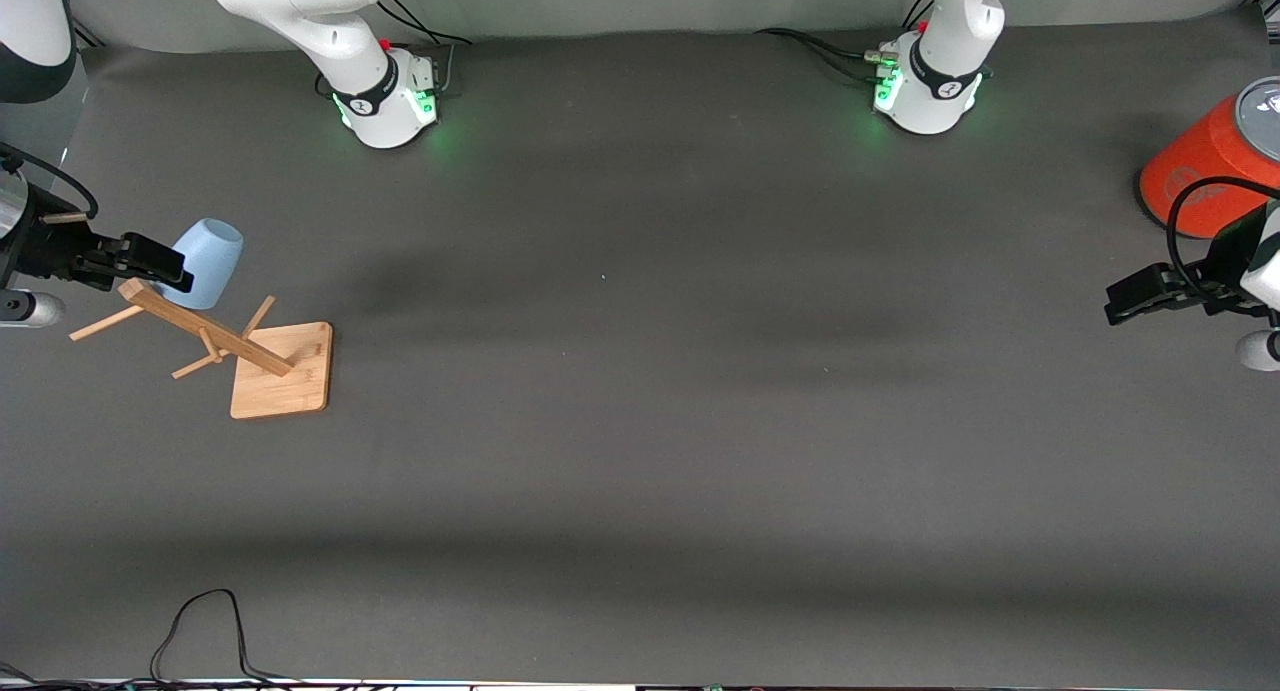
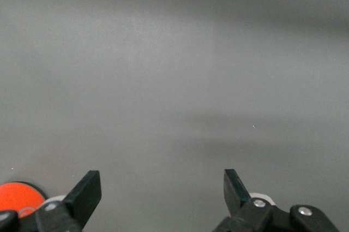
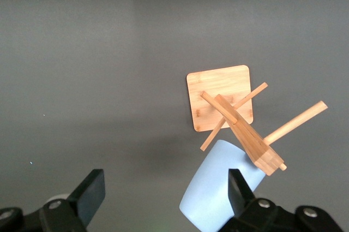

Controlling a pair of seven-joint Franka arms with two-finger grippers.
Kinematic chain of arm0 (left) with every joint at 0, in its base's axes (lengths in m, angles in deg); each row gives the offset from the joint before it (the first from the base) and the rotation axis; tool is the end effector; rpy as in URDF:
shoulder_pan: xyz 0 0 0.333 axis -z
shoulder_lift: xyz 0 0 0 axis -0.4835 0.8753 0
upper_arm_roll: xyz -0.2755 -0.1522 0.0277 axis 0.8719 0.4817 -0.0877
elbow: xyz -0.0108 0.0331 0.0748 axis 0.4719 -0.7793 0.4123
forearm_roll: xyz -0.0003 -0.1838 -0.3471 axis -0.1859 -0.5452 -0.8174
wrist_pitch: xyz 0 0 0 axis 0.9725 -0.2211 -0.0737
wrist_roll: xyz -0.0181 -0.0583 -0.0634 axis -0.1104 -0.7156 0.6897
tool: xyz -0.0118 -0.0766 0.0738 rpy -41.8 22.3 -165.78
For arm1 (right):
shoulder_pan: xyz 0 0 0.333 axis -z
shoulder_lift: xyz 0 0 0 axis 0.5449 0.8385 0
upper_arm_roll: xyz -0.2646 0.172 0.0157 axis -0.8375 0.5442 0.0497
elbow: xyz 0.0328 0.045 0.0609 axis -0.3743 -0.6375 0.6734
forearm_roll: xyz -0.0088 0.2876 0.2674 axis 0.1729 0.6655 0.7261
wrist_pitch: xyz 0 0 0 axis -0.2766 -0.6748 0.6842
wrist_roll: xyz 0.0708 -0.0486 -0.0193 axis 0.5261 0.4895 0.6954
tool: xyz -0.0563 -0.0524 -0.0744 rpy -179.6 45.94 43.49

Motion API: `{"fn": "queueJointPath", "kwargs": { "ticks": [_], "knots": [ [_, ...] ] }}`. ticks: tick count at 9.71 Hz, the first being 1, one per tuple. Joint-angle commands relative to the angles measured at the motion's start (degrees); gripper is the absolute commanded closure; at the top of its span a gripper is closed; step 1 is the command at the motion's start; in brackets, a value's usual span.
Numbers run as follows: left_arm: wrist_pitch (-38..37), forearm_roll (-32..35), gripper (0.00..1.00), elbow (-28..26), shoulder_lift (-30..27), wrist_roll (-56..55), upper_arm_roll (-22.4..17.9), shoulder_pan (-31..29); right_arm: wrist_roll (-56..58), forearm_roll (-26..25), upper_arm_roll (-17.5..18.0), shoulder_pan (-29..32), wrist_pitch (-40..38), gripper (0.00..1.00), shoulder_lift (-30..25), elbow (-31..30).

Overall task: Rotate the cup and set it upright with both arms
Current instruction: 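Close the right gripper on the light blue cup hanging on the peg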

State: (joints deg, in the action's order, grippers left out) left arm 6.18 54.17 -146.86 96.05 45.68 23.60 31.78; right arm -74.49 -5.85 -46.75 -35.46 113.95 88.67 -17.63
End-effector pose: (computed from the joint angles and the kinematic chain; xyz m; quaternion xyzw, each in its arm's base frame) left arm 0.6089 -0.0202 0.6102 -0.9990 -0.0426 0.0099 0.0118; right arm 0.5615 -0.0179 0.5872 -0.9990 0.0334 0.0292 0.0005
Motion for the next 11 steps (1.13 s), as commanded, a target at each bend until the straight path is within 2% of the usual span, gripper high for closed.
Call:
{"fn": "queueJointPath", "kwargs": {
  "ticks": [1,6,7,10,11],
  "knots": [
    [0.25,0.14,0.00,0.28,-0.18,2.12,-0.29,0.21,0.23,0.08,-0.57,-0.63,0.46,0.00,0.50,1.01],
    [0.25,0.57,0.00,0.28,0.00,2.83,-0.29,0.03,0.23,0.09,-0.74,-0.63,0.29,0.00,-0.72,0.40],
    [0.25,0.57,0.00,0.28,0.00,2.83,-0.29,0.21,0.23,0.00,-1.53,-0.37,0.20,0.00,-2.21,-1.26],
    [0.16,0.57,0.00,0.28,0.00,2.83,-0.29,0.30,0.32,-0.09,-8.11,-0.63,3.09,0.00,-11.60,-12.84],
    [0.16,0.66,0.00,0.28,0.00,3.01,-0.29,0.30,0.32,-0.09,-9.08,-0.63,3.62,0.00,-13.72,-15.49]
  ]
}}
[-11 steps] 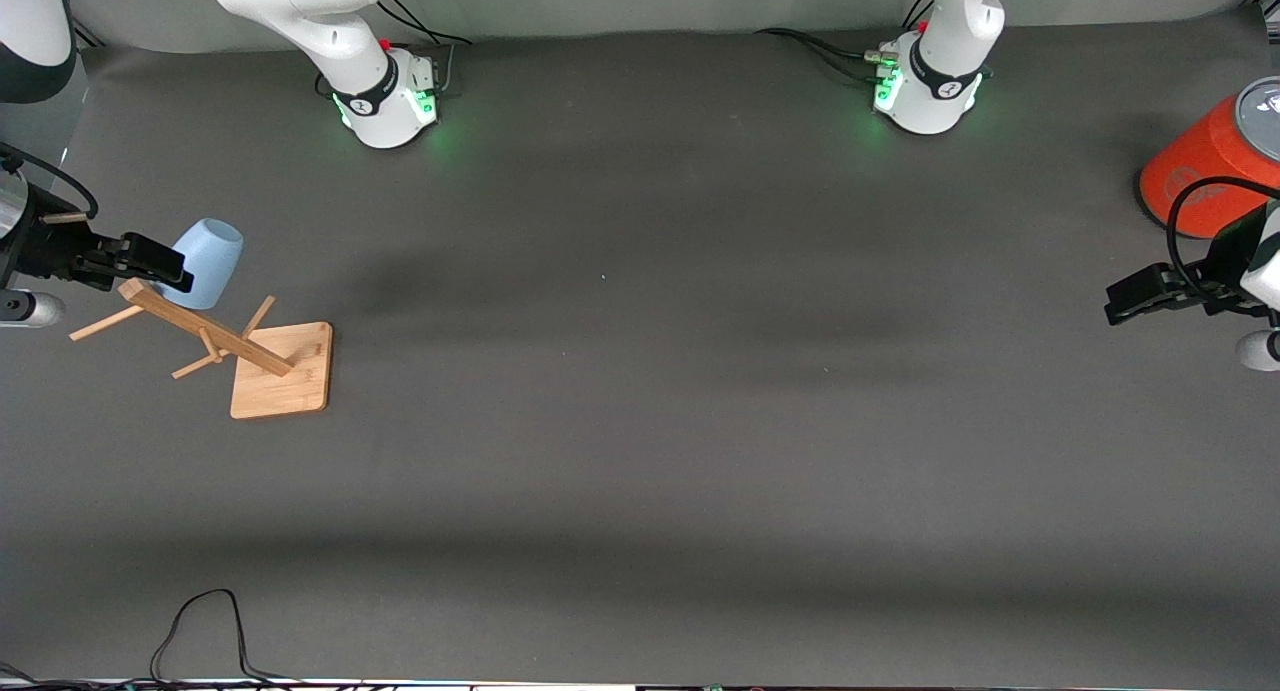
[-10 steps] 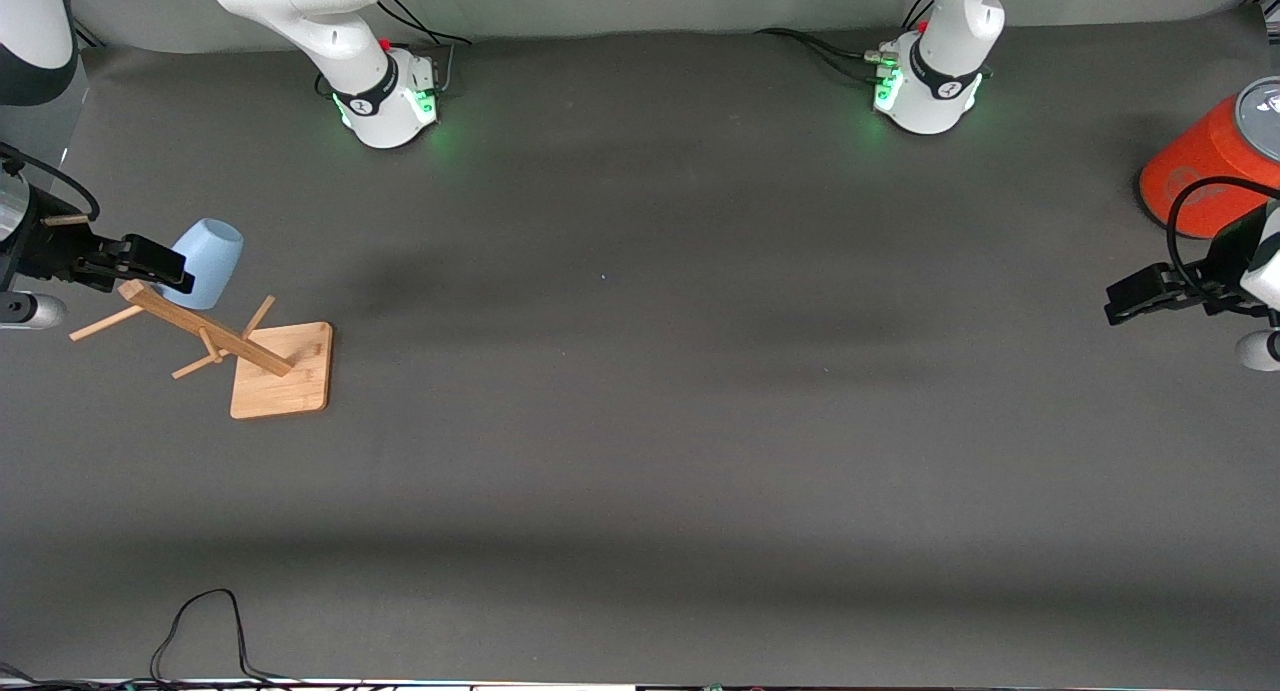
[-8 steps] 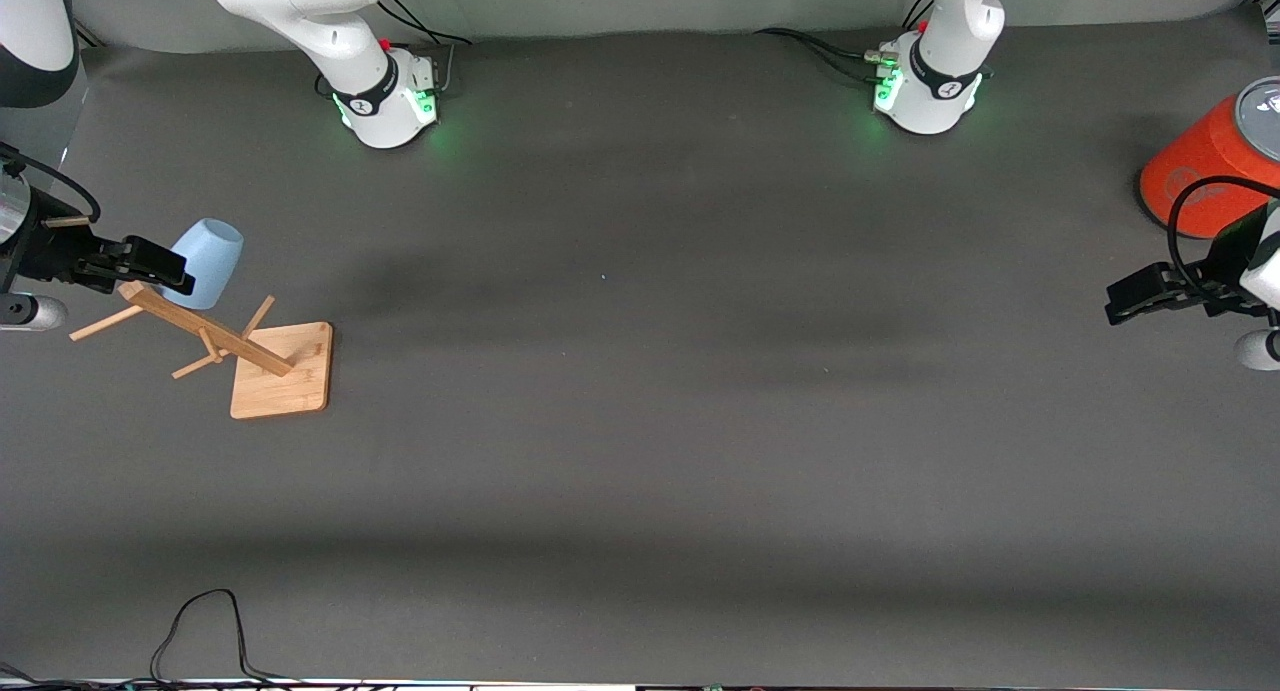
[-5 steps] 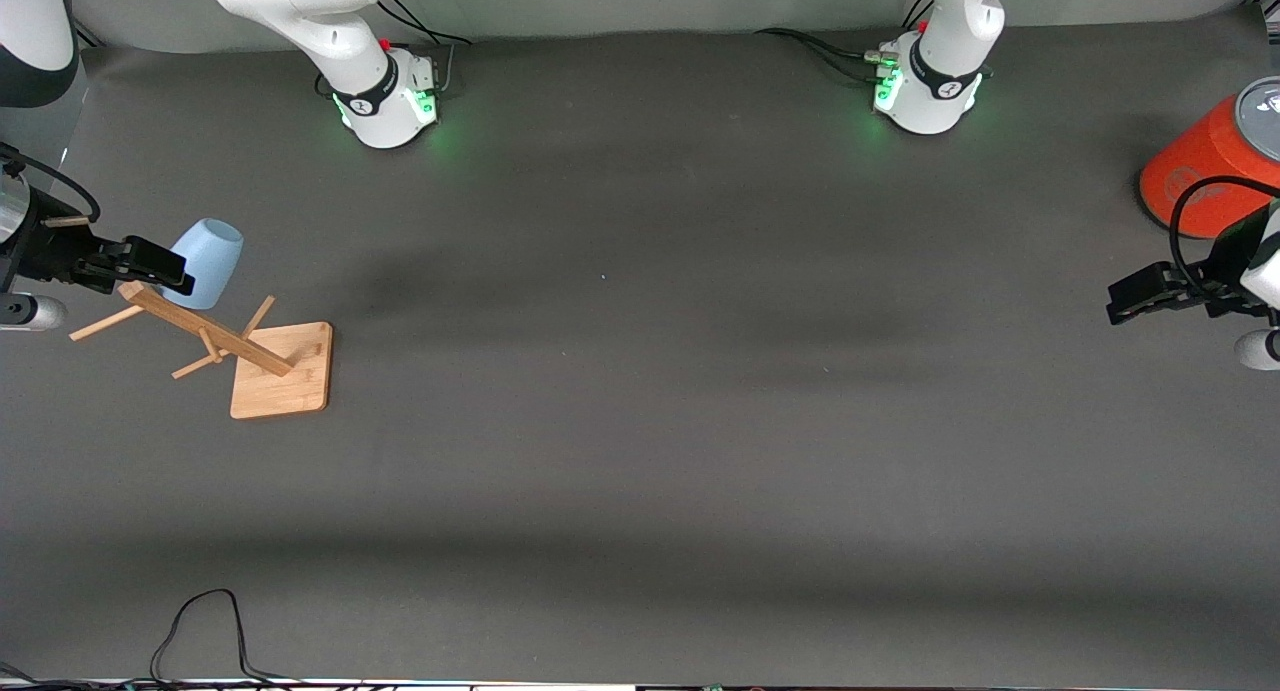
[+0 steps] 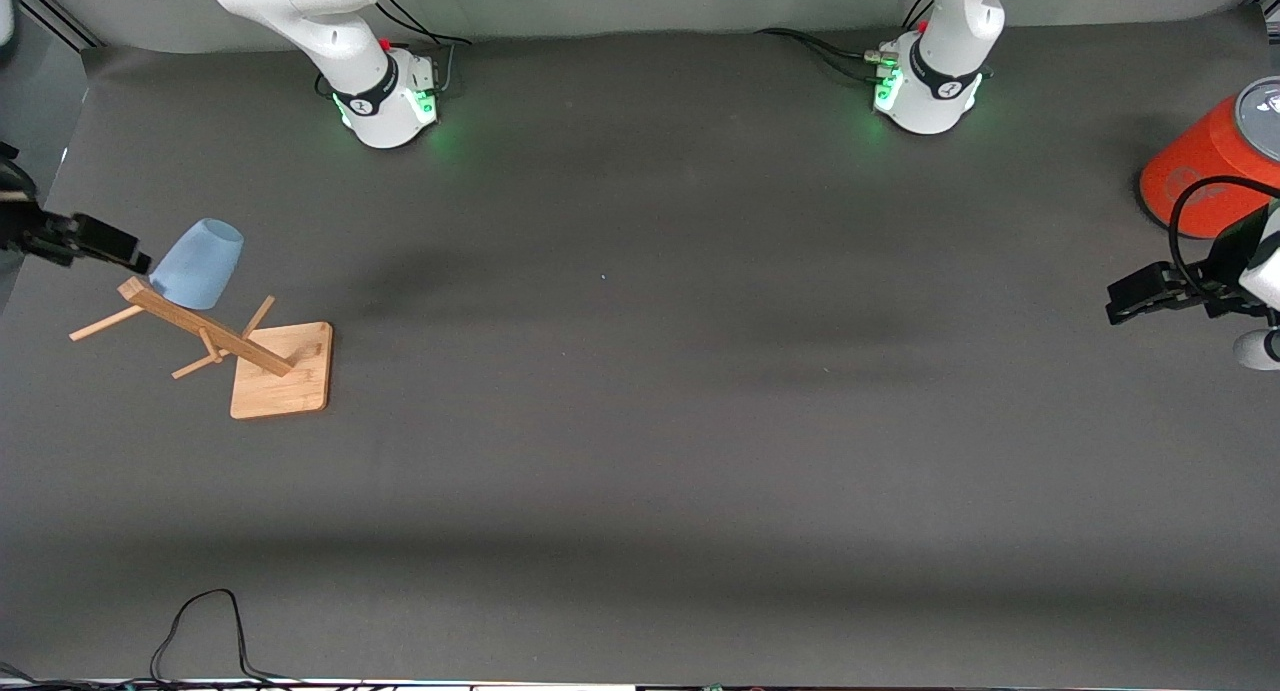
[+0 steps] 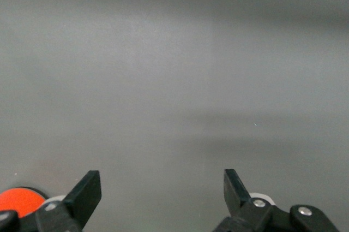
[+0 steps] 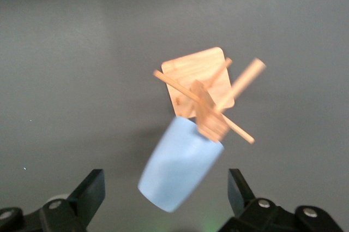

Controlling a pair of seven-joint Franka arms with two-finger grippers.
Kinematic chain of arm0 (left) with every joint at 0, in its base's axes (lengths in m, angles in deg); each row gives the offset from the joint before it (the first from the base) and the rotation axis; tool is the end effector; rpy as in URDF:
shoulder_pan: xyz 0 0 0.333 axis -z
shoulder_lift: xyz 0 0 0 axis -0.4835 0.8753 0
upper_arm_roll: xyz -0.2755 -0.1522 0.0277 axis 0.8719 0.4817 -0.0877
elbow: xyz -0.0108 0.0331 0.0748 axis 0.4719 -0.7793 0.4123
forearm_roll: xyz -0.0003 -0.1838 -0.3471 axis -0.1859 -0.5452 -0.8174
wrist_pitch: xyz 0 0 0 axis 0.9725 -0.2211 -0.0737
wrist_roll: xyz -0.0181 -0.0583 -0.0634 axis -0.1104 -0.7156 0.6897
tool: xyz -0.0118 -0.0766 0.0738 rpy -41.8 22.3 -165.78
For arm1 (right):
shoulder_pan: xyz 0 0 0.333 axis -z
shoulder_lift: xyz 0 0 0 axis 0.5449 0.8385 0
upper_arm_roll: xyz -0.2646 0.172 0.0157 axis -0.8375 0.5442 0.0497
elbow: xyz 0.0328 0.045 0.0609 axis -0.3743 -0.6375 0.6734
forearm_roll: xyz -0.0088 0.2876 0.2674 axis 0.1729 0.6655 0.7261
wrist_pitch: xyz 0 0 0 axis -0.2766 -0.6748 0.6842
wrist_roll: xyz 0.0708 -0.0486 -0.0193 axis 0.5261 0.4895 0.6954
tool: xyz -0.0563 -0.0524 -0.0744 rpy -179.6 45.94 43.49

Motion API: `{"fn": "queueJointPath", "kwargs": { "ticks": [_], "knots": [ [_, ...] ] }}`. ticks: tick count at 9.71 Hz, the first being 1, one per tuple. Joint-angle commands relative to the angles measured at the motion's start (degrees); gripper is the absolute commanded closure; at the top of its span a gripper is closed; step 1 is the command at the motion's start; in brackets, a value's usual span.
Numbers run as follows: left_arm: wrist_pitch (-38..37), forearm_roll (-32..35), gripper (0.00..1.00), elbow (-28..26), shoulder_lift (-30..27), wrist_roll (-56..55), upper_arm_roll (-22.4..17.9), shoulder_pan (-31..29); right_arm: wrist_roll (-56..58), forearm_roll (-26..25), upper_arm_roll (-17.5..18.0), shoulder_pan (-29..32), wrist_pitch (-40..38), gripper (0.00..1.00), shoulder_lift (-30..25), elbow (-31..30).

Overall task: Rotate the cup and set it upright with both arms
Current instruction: 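Close the right gripper on the light blue cup hanging on the peg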

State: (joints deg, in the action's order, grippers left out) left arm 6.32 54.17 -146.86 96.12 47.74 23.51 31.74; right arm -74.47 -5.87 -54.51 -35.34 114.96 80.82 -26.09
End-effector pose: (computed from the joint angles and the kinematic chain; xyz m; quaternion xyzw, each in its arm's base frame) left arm 0.6096 -0.0189 0.6096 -0.9996 -0.0257 0.0095 0.0117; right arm 0.5116 -0.0935 0.5917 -0.9945 0.1008 0.0260 0.0147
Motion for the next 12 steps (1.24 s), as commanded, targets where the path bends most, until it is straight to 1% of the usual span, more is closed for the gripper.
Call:
{"fn": "queueJointPath", "kwargs": {
  "ticks": [1,2,3,6,8,9,12],
  "knots": [
    [-0.06,0.57,0.00,0.28,-0.07,1.04,-0.20,0.34,0.21,-0.07,-1.94,-0.75,2.35,0.00,-6.49,-8.09],
    [-0.06,0.57,0.00,0.28,-0.07,1.13,-0.20,0.34,-0.14,0.02,-2.82,-0.75,1.91,0.00,-6.59,-8.37],
    [-0.06,0.57,0.00,0.28,-0.07,1.21,-0.20,0.34,-4.23,0.28,-3.43,-0.75,1.74,0.00,-6.59,-9.15],
    [-0.32,0.49,0.00,0.19,-0.07,1.30,-0.20,0.17,-25.21,0.28,-3.18,-1.11,1.82,0.00,-6.59,-10.48],
    [-0.23,0.40,0.00,0.19,-0.07,1.30,-0.20,0.43,-35.52,0.37,-2.91,-1.45,2.00,0.00,-6.59,-11.61],
    [-0.32,0.48,0.00,0.19,-0.07,1.30,-0.20,0.34,-37.22,0.37,-3.00,-2.94,2.95,0.00,-6.59,-13.10],
    [-0.32,0.49,0.00,0.19,-0.07,2.00,-0.20,-0.01,-37.32,0.37,-3.35,-2.95,10.58,0.00,-6.59,-19.34]
  ]
}}
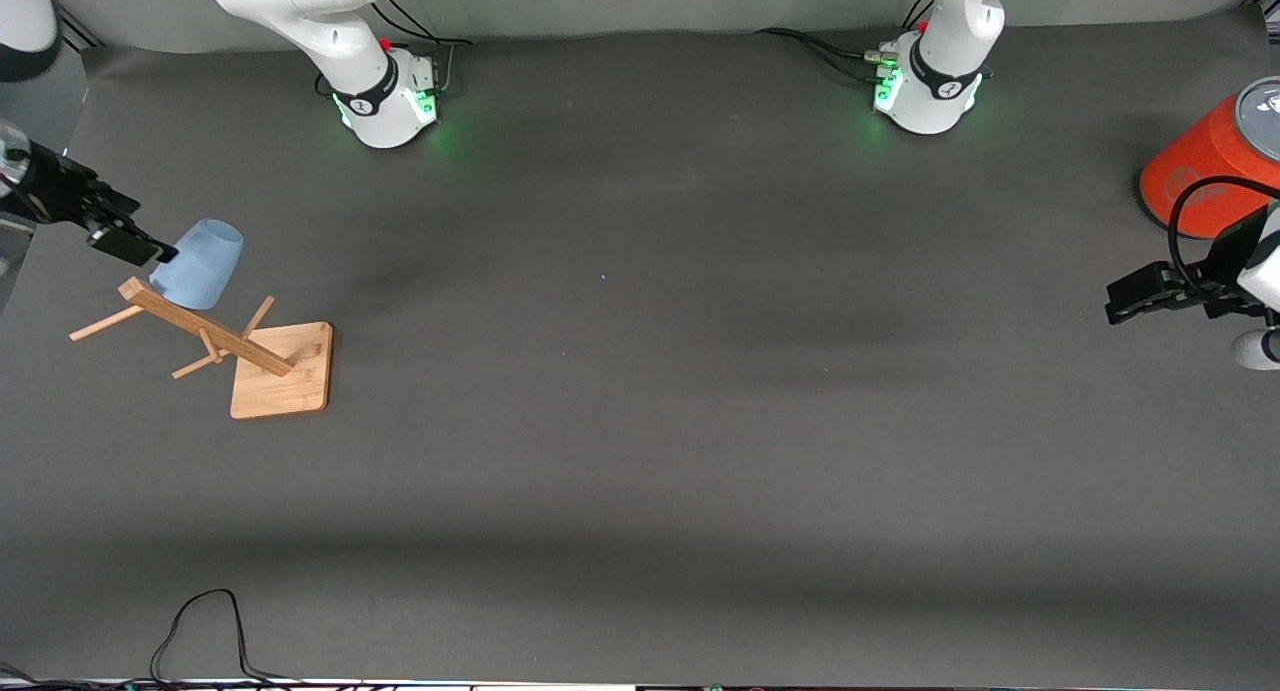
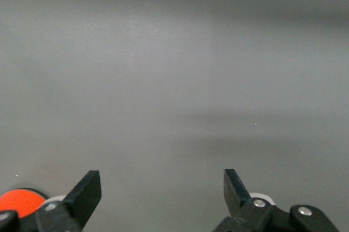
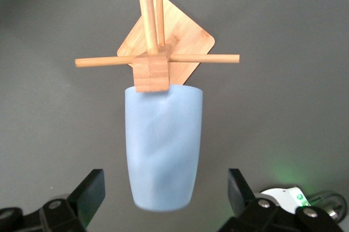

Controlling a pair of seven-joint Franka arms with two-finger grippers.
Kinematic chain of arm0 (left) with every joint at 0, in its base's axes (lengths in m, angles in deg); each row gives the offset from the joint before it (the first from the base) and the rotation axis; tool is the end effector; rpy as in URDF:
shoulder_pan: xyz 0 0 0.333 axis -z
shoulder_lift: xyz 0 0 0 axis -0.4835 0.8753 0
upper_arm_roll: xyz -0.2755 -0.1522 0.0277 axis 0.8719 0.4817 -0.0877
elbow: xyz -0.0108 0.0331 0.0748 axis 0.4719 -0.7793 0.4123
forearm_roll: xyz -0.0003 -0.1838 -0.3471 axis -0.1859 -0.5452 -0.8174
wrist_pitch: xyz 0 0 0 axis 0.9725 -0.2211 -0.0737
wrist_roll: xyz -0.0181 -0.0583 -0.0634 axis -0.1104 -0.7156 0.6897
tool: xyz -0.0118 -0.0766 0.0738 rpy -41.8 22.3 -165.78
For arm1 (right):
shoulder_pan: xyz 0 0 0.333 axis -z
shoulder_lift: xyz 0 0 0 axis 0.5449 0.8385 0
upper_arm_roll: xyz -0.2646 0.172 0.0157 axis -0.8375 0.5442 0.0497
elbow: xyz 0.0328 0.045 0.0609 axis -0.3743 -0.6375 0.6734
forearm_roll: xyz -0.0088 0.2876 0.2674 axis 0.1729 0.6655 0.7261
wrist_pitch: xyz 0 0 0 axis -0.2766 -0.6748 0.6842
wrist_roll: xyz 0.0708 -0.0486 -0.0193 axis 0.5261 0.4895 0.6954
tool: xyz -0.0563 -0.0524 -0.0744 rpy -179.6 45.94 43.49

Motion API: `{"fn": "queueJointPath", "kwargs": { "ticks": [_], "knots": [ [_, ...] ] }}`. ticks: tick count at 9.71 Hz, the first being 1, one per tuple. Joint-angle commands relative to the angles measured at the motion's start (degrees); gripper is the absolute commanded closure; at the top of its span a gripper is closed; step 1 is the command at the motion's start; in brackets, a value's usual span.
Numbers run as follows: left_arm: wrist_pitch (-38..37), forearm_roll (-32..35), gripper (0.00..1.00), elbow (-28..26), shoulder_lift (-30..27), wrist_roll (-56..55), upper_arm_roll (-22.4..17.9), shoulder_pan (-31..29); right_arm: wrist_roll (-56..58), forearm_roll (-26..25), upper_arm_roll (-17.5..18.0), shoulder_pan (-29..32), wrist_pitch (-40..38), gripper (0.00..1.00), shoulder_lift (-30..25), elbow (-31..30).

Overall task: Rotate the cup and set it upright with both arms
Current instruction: 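Slide the blue cup off the wooden peg with the right gripper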

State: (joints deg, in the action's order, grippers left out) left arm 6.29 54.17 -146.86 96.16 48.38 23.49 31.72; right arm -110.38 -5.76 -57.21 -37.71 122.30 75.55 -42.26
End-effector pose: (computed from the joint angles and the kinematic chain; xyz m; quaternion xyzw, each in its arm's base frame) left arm 0.6097 -0.0186 0.6092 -0.9997 -0.0205 0.0102 0.0118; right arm 0.4770 -0.0917 0.5131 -0.9133 0.4019 0.0650 0.0126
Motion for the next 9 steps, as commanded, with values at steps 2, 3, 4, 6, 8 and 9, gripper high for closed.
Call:
{"fn": "queueJointPath", "kwargs": {
  "ticks": [2,3,4,6,8,9],
  "knots": [
    [-0.29,0.31,0.00,0.19,-0.12,1.36,-0.18,0.27,-1.33,0.26,-0.92,-0.49,7.82,0.00,-1.14,-7.30],
    [-0.29,0.31,0.00,0.19,-0.12,1.36,-0.18,0.36,-1.33,0.26,-0.92,-0.58,9.85,0.00,-0.62,-8.27],
    [-0.29,0.40,0.00,0.11,-0.03,1.36,-0.18,0.27,-1.24,0.26,-0.92,-0.49,10.56,0.00,-0.09,-8.63],
    [-0.29,0.31,0.00,0.11,-0.12,1.36,-0.18,0.10,-0.89,0.26,-1.00,-0.49,10.75,0.00,0.70,-8.64],
    [-0.29,0.31,0.00,0.19,-0.03,1.36,-0.18,0.36,-0.89,0.26,-1.00,-0.49,10.75,0.28,0.70,-8.64],
    [-0.29,0.31,0.00,0.11,-0.03,1.36,-0.18,0.36,-0.80,0.26,-1.01,-0.49,10.75,0.49,0.70,-8.64]
  ]
}}
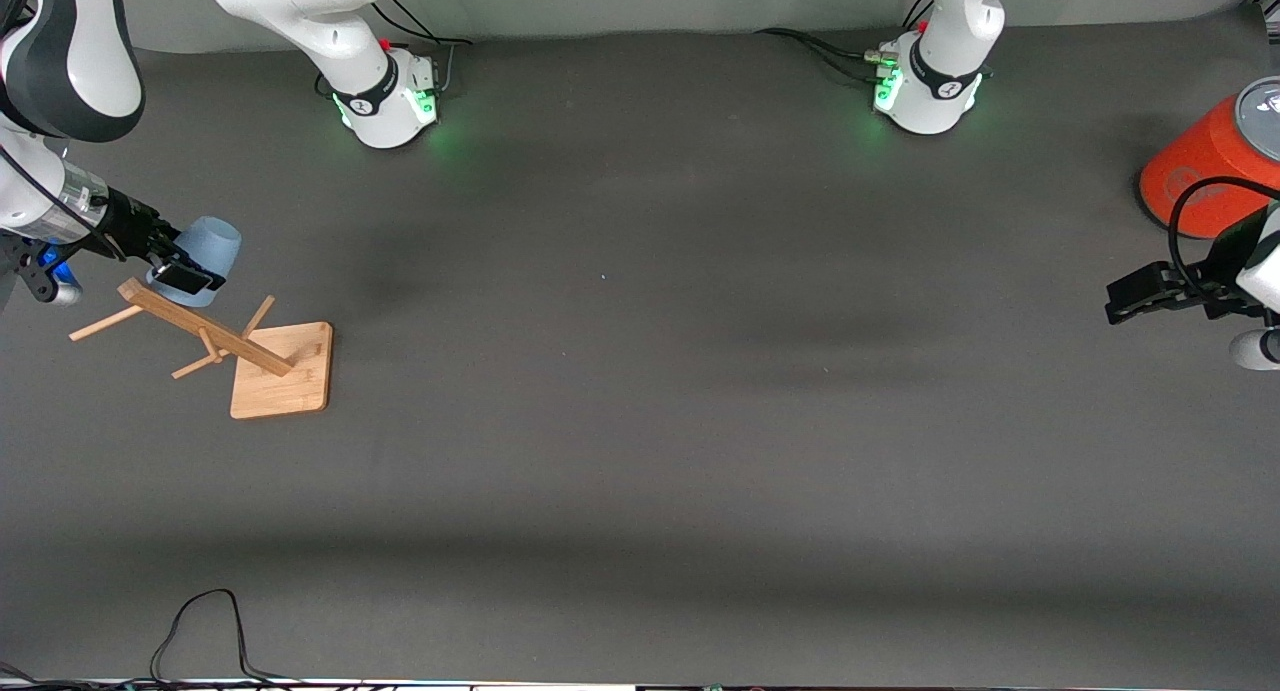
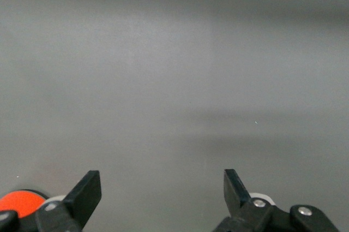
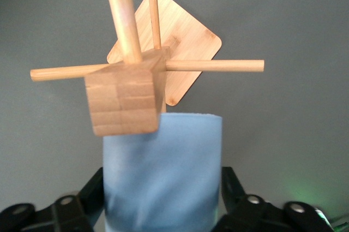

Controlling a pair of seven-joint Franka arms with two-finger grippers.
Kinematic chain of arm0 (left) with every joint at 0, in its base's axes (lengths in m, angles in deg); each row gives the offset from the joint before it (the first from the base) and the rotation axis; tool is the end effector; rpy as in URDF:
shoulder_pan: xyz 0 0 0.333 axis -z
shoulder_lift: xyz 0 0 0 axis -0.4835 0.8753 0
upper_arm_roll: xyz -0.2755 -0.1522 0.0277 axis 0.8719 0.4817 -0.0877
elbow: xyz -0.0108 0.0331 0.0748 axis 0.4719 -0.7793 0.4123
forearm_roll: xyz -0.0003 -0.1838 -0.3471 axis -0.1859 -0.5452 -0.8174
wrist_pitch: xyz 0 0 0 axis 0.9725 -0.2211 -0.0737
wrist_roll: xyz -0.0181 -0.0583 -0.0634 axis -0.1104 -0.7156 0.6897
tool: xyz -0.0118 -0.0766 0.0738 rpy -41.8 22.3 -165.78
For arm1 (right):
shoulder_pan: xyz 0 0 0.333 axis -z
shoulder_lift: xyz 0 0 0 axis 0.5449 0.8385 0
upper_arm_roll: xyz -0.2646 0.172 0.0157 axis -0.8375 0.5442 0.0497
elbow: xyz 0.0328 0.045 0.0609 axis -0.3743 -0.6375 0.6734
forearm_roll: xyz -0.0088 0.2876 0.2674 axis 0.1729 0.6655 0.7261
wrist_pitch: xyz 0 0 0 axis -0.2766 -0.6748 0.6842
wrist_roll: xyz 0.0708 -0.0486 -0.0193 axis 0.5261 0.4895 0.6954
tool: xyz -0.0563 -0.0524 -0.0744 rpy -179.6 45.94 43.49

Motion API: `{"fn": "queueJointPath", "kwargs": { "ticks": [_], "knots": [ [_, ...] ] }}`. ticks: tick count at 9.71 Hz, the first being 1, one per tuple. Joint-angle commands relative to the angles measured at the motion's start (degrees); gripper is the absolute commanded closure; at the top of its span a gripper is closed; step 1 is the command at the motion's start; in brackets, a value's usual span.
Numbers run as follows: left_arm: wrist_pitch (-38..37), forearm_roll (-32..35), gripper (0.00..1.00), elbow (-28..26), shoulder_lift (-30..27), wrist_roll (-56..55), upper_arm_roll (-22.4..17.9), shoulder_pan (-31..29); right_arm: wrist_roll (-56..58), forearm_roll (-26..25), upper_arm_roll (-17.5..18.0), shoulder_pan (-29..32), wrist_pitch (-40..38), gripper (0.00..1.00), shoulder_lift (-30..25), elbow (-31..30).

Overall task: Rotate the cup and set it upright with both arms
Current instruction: 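Slide the blue cup off the wooden peg with the right gripper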

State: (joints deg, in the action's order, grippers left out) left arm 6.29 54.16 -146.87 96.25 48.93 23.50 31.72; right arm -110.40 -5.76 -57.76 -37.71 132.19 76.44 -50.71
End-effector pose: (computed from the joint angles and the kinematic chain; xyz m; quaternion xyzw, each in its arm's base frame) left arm 0.6101 -0.0187 0.6081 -0.9997 -0.0156 0.0111 0.0117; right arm 0.4730 -0.0925 0.4504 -0.9112 0.4074 0.0600 0.0129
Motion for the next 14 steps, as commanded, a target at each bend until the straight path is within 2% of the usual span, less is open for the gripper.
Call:
{"fn": "queueJointPath", "kwargs": {
  "ticks": [1,4,6,7,11,14],
  "knots": [
    [-0.29,0.31,0.00,0.11,-0.11,0.81,-0.19,0.27,-0.78,0.26,-0.46,-0.49,0.85,0.54,-0.19,-0.10],
    [-0.29,0.14,0.00,0.11,-0.11,0.81,-0.19,0.10,-0.87,0.17,-0.11,-0.67,0.07,0.54,-1.06,0.42],
    [-0.29,0.22,0.00,0.11,-0.11,0.81,-0.19,0.27,-1.39,0.17,0.59,-1.28,-3.52,0.54,-2.12,1.65],
    [-0.37,0.14,0.00,0.11,-0.11,0.81,-0.19,0.01,-1.66,0.26,0.60,-3.72,-4.93,0.54,-3.34,2.53],
    [-0.37,0.14,0.00,0.11,-0.11,0.81,-0.19,0.27,-16.03,0.00,1.12,-13.56,-11.35,0.56,-8.97,3.94],
    [-0.29,0.14,0.00,0.11,-0.11,0.81,-0.19,0.36,-33.59,-0.01,1.48,-24.97,-13.38,0.56,-8.37,6.57]
  ]
}}
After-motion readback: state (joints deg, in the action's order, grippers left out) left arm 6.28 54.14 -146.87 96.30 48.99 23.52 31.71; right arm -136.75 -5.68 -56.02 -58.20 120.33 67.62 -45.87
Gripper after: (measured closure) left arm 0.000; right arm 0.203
